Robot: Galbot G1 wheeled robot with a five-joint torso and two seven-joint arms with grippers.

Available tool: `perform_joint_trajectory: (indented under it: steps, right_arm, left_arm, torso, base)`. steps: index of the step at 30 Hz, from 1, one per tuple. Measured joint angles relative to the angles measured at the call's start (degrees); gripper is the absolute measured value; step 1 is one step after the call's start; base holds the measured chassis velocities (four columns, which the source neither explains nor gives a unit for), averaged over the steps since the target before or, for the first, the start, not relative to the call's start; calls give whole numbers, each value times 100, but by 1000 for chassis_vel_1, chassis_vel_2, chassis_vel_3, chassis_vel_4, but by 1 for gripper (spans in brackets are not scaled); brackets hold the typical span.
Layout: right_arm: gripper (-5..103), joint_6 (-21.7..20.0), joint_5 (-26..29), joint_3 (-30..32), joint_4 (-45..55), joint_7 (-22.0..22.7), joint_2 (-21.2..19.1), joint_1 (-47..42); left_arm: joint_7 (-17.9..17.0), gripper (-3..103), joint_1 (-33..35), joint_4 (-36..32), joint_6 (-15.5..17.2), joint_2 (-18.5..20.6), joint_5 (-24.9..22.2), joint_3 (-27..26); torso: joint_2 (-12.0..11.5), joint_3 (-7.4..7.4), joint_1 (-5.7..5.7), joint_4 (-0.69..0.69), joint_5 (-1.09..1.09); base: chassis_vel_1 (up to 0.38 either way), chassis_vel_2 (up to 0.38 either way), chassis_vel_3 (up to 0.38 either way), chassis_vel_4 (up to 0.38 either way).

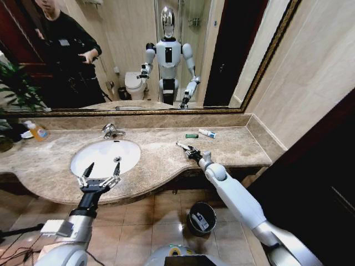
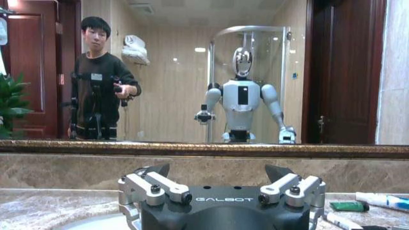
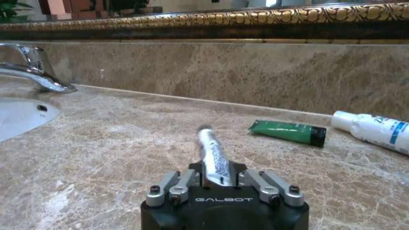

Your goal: Pick up the trash from the sink and place it in the trash bin.

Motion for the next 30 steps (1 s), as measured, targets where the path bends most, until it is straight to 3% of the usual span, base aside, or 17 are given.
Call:
perform_joint_trajectory:
  steps: [7, 12, 20, 23, 25, 30]
  right_arm:
    - [9, 7, -9, 71, 295, 139, -39, -160]
    - [1, -24, 79, 232, 763, 320, -164, -422]
    - [1, -114, 293, 651, 1790, 516, -560, -1201]
    - [1, -116, 384, 1001, 2707, 601, -978, -1960]
    - [1, -116, 387, 1029, 2796, 602, -1018, -2040]
    - [1, -162, 379, 1485, 3676, 919, -1214, -3238]
  left_arm:
    - [0, 100, 0, 0, 0, 0, 0, 0]
    - [0, 100, 0, 0, 0, 0, 0, 0]
    - [0, 100, 0, 0, 0, 0, 0, 0]
    - [3, 100, 0, 0, 0, -1, 0, 1]
    - [-1, 100, 1, 0, 0, 0, 0, -1]
    - [0, 100, 1, 0, 0, 0, 0, 0]
  torso:
    - [0, 0, 0, 0, 0]
    - [0, 0, 0, 0, 1]
    - [0, 0, 0, 0, 1]
    - [0, -1, 0, 0, 0]
    - [0, 0, 0, -1, -1]
    - [0, -1, -1, -1, 1]
  base:
    - [0, 0, 0, 0]
    - [0, 0, 0, 0]
    - [0, 0, 0, 0]
    - [0, 0, 0, 0]
    - [0, 0, 0, 0]
    - [0, 0, 0, 0]
